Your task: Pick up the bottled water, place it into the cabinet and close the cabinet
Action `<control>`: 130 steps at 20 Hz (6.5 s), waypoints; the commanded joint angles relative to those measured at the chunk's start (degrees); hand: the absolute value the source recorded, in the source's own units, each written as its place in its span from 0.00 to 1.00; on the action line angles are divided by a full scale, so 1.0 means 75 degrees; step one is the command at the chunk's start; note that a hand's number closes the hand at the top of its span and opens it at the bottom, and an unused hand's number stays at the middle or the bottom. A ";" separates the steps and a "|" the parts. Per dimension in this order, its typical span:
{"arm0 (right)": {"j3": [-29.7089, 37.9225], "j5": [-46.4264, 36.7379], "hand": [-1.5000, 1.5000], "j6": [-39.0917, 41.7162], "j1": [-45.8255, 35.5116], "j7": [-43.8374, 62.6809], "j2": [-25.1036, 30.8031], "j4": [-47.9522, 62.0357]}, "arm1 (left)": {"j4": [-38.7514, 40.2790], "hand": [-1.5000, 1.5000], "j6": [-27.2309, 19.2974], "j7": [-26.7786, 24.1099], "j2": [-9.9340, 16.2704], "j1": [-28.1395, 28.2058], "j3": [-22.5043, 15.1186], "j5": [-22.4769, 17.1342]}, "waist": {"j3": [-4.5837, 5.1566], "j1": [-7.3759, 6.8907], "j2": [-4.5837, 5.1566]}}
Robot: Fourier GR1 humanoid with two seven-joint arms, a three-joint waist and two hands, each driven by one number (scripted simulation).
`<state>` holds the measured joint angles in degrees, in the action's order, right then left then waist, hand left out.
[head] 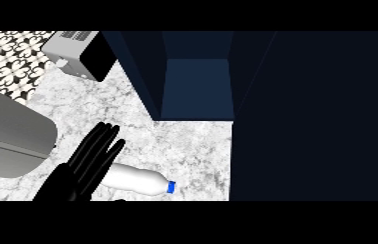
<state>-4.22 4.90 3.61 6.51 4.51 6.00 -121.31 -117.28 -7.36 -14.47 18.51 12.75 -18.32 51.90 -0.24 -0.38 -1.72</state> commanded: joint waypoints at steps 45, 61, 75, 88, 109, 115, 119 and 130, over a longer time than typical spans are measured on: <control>0.0142 0.1421 0.00 0.2422 0.6622 -0.2025 0.0697 -0.3897 | 0.7678 0.00 -0.8590 0.5308 -0.2467 0.0411 -0.1878 0.8096 | 0.0036 0.0211 0.0188; 0.0265 0.1162 0.00 0.2882 0.7703 -0.2995 0.0528 -0.3863 | 0.7961 0.00 -0.9036 0.5091 -0.1225 -0.0951 -0.2009 0.6017 | 0.0041 0.0204 0.0220; 0.0651 0.1281 0.00 0.3291 0.8028 -0.3616 0.0460 -0.3664 | 0.7438 0.00 -0.9508 0.4856 0.0409 -0.1382 -0.3747 0.3421 | 0.0042 0.0290 0.0240; 0.0854 0.1125 0.00 0.3629 0.8195 -0.3930 0.0443 -0.3628 | 0.7839 1.00 -1.0184 0.4293 0.1047 -0.2715 -0.5850 0.0774 | 0.0054 0.0288 0.0265; 0.0595 0.0531 0.00 0.3737 0.7556 -0.4669 0.0434 -0.2687 | 0.2510 1.00 -1.0459 0.5569 -0.1399 -0.3717 -0.6481 -0.2638 | 0.0206 0.0620 0.0428; 0.0596 0.0517 0.00 0.3680 0.7571 -0.4623 0.0509 -0.2880 | 0.0575 1.00 -1.0464 0.6013 -0.0471 -0.4693 -0.6490 -0.3758 | 0.0144 0.0705 0.0410; 0.0508 0.0556 0.00 0.3562 0.7415 -0.4576 0.0445 -0.2685 | 0.0061 1.00 -1.0466 0.6113 -0.0322 -0.5245 -0.6532 -0.4079 | 0.0125 0.0638 0.0420; 0.0630 0.0781 0.00 0.3473 0.7430 -0.4174 0.0474 -0.3010 | 0.0213 1.00 -1.0195 0.6435 -0.0421 -0.7068 -0.5842 -0.5513 | 0.0081 0.0649 0.0424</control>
<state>0.43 8.01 30.10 60.77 -29.02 9.96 -139.85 -115.56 -83.71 32.90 16.42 -35.88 -65.37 14.77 0.46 4.39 1.56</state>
